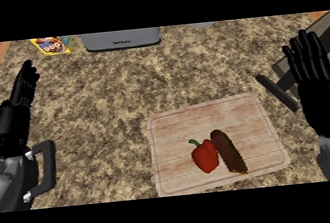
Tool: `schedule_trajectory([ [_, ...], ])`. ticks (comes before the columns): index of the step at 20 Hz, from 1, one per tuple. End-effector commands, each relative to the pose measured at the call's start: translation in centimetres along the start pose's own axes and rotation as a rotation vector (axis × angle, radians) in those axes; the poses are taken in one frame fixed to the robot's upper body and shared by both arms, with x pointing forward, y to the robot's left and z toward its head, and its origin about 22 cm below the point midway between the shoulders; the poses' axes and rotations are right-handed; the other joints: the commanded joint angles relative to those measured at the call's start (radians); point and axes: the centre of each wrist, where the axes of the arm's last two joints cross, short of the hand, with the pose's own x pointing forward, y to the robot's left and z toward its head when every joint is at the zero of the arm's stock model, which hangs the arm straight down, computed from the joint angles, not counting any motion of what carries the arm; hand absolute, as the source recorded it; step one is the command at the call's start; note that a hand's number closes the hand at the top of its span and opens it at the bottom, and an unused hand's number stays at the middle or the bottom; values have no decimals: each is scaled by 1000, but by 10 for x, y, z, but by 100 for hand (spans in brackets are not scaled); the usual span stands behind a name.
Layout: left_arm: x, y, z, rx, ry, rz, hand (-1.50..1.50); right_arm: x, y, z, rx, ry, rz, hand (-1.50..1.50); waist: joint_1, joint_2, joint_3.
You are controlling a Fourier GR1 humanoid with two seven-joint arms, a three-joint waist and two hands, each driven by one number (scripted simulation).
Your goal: Pick the sweet potato from the cutting board and place it in the tiered basket
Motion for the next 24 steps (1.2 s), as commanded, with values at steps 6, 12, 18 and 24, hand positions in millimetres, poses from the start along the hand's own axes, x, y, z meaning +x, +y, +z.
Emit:
schedule_trajectory([
  [6,-75,-56,93,49,493,110,0,56,-20,-19,37,-160,465,150,1,-1,-20],
  [12,-75,-77,105,43,557,184,0,11,-24,51,-612,-4,409,-150,-24,-2,-13],
  [18,-67,-70,106,29,537,168,0,69,3,96,-374,80,487,-150,-5,-1,-15],
  [24,-73,-83,113,37,549,172,0,73,-3,129,-68,437,757,-150,-7,4,-22],
])
